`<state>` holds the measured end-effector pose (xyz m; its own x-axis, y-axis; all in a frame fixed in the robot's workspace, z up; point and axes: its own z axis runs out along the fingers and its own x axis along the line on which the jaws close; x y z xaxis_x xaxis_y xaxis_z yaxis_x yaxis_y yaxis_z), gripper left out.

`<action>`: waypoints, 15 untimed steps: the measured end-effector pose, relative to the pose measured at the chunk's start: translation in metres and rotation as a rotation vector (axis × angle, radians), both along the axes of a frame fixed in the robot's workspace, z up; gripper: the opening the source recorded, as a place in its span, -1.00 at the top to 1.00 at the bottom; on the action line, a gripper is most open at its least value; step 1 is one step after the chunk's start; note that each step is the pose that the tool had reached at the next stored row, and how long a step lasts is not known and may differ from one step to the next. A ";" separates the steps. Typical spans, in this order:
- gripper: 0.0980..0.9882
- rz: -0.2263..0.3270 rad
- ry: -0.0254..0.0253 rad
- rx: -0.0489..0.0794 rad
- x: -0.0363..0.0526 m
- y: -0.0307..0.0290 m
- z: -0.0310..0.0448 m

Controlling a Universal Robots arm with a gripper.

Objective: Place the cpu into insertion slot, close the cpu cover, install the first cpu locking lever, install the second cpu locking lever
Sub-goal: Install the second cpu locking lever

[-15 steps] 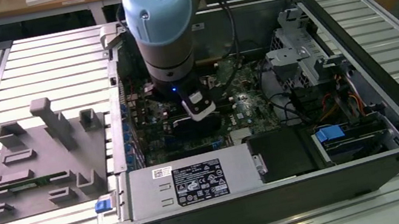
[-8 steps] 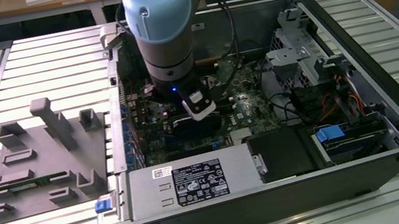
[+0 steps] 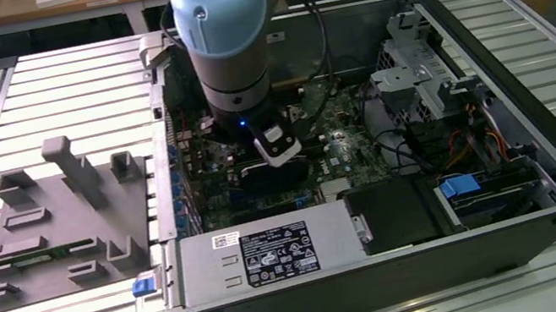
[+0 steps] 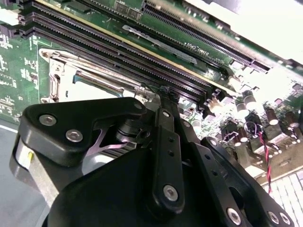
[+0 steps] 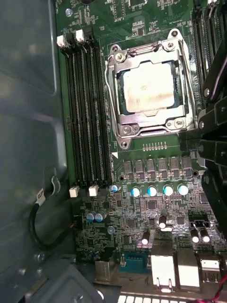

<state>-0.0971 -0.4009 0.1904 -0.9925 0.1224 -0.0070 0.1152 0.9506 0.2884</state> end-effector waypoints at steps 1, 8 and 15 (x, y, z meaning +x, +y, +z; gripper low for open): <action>0.99 0.000 -0.0001 0.000 0.0000 0.0000 0.0013; 0.99 0.002 0.0001 0.000 0.0001 0.0000 0.0107; 0.99 0.002 0.0006 -0.003 0.0100 0.0000 0.0109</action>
